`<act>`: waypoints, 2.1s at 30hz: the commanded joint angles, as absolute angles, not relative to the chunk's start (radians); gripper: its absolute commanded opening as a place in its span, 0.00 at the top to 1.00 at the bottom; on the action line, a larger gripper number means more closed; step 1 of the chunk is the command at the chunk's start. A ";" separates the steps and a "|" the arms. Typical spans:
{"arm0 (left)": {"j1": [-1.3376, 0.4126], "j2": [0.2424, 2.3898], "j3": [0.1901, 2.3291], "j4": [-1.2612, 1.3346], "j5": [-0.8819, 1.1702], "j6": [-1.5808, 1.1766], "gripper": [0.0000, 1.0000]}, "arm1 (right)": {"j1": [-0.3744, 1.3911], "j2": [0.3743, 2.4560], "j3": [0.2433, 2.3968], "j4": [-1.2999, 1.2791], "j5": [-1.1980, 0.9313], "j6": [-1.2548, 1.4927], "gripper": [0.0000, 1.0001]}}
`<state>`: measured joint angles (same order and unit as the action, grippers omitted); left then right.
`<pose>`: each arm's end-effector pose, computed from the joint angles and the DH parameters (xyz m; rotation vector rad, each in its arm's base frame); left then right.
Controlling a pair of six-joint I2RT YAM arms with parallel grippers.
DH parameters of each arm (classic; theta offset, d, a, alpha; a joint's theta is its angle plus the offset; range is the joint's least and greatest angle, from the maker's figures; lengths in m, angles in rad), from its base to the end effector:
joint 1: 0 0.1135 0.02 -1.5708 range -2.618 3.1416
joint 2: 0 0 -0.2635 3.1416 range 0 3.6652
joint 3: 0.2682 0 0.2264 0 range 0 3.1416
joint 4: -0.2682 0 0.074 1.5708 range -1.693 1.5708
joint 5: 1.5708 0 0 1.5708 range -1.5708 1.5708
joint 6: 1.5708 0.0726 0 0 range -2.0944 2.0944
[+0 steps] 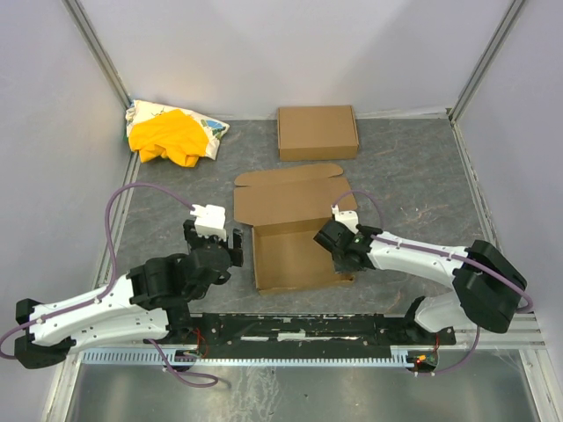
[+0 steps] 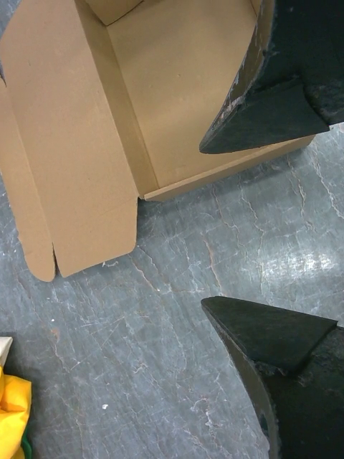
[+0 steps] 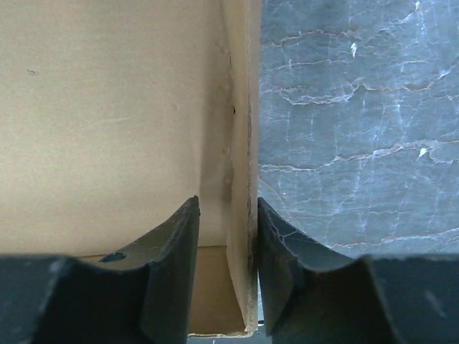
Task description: Fold the paper box
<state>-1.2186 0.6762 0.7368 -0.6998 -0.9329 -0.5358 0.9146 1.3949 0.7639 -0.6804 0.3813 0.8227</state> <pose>0.0971 -0.0952 0.2816 0.1808 1.9274 -0.1213 0.1567 0.1593 0.1559 -0.0558 2.6853 -0.0673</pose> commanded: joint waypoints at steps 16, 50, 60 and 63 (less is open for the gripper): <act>-1.262 1.015 0.704 -0.158 0.021 -0.411 0.42 | 0.874 1.298 0.888 -0.826 0.495 0.950 0.45; -1.580 1.584 0.578 0.745 -0.430 -0.337 0.24 | 0.782 1.295 0.714 -0.536 0.210 1.006 0.68; -1.579 1.701 0.650 0.728 -0.698 -0.296 0.21 | 0.782 1.311 0.707 -0.546 0.211 1.002 0.71; -1.577 1.712 0.680 0.702 -0.775 -0.292 0.17 | 0.784 1.311 0.700 -0.544 0.206 1.002 0.72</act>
